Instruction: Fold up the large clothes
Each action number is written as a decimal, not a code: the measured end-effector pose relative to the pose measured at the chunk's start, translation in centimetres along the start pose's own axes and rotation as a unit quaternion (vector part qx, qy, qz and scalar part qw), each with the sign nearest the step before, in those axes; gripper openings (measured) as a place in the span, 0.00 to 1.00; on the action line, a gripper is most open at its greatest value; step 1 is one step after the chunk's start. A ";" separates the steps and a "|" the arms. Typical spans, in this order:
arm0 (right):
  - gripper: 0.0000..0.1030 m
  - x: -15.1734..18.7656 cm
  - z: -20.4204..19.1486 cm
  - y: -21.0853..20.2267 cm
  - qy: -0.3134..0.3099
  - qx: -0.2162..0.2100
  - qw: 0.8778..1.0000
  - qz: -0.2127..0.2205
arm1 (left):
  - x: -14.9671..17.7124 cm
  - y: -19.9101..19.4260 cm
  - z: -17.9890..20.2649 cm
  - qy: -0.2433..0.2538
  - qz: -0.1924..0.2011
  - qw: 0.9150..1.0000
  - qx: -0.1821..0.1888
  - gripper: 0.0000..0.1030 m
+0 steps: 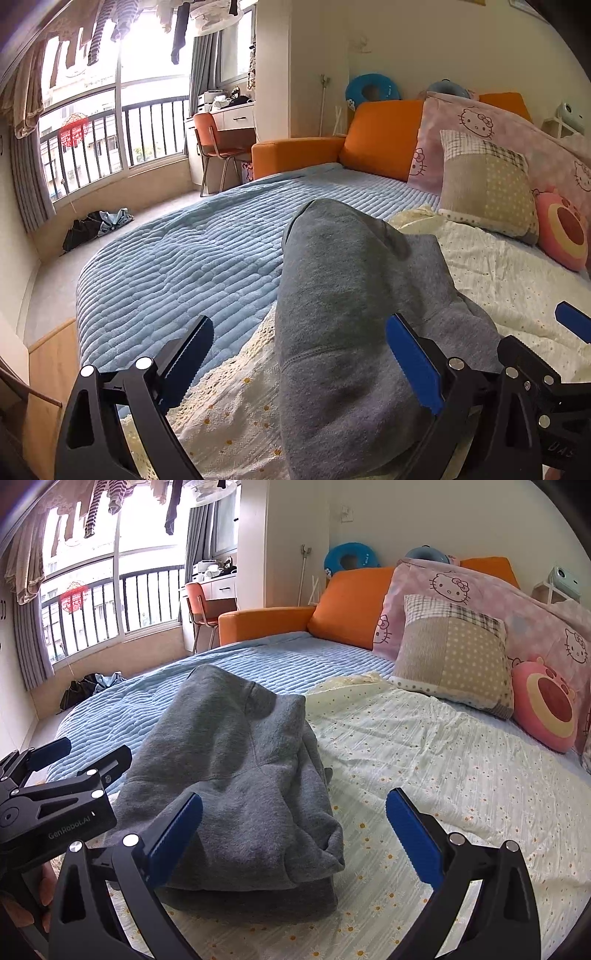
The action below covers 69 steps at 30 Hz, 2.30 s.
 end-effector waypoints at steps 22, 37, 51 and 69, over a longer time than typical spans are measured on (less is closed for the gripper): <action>0.95 -1.1 0.1 -1.6 0.008 0.007 0.999 0.035 | 0.0 -0.6 0.3 0.009 0.008 1.000 0.007 0.93; 0.95 -1.0 -0.2 -1.4 0.004 0.006 0.999 0.033 | -0.2 -0.4 0.5 0.014 0.004 1.000 0.011 0.93; 0.95 -1.3 0.1 -1.6 0.007 0.009 0.999 0.035 | -0.2 -0.6 0.8 0.019 0.002 1.000 0.008 0.93; 0.95 -1.1 -0.1 -1.2 0.003 0.007 1.000 0.028 | -0.3 -1.1 0.6 0.020 0.012 1.000 -0.008 0.93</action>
Point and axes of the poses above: each gripper's, at about its wrist camera, not at the fingertips, and y roughly the way its jaws point, z to its right, x to its underside, the point moved 9 cm from there along y, roughly the way its jaws point, and after that the axes turned 9 degrees about -z, right-handed, at the moved point
